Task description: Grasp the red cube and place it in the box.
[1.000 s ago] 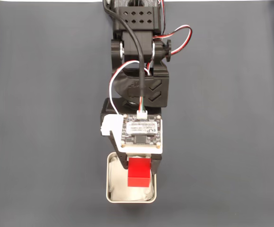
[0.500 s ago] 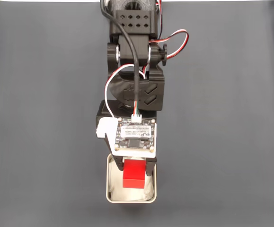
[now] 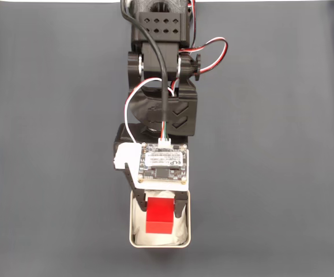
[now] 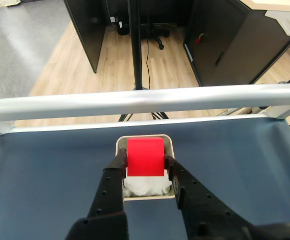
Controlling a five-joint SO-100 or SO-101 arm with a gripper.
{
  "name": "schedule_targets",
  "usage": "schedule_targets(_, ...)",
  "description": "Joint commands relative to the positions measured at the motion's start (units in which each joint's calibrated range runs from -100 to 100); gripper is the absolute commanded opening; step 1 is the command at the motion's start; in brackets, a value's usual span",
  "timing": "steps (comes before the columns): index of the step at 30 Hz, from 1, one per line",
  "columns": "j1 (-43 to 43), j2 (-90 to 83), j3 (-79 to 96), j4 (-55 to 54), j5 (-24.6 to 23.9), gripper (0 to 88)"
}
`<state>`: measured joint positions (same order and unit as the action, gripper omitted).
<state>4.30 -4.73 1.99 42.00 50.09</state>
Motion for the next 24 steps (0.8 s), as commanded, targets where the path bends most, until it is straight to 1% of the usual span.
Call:
schedule_targets(1,0.7,-0.5,-0.3,-1.8,0.7,1.7)
schedule_targets(24,0.7,-1.8,3.1,-3.1,1.5,1.9)
